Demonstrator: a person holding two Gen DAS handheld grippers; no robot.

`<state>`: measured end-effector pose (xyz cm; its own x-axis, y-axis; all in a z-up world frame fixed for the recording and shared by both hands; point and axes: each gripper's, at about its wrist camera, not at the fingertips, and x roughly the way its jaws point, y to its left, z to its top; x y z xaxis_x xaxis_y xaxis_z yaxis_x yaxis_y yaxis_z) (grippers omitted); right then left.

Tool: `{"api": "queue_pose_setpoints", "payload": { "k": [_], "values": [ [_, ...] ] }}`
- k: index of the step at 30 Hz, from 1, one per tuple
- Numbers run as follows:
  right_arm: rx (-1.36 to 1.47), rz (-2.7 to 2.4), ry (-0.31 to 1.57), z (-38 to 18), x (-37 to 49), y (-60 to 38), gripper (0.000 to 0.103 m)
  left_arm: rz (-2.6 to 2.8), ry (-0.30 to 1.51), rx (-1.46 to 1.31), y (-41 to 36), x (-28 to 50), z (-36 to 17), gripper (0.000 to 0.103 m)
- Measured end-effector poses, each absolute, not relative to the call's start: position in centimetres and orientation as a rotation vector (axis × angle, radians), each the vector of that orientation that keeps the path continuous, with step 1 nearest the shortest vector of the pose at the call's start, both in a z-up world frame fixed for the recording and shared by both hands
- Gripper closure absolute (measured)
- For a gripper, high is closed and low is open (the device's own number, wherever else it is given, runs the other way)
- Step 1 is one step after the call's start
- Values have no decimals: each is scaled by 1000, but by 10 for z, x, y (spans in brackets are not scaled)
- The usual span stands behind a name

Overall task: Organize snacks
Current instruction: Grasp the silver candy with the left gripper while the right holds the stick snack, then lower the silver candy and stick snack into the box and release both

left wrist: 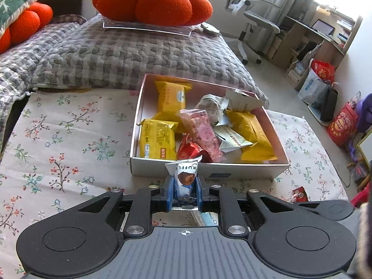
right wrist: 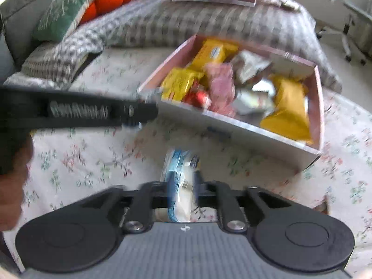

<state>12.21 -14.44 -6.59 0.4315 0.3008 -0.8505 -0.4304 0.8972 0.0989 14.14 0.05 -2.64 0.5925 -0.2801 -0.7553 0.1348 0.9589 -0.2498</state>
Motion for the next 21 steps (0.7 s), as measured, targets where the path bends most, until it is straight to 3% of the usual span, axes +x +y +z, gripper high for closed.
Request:
{"api": "queue_pose_setpoints", "payload": {
  "k": [1,3,7,11,21],
  "values": [
    [-154,447,1040,-70,123,-141,59,-241,906,-175,1,142,-26,86],
    [-160,447,1053,-79,123,-137,56,-238,903,-184,3,142,-26,86],
    [-168,471,1085,-87,123,-125,62,-227,899,-199,7,144,-27,86],
    [-270,433,1060,-93,121,-114,84,-214,900,-211,10,144,-29,86],
    [-101,426,980,-44,120,-152,86,-236,822,-252,6,149,-14,86]
  ]
}}
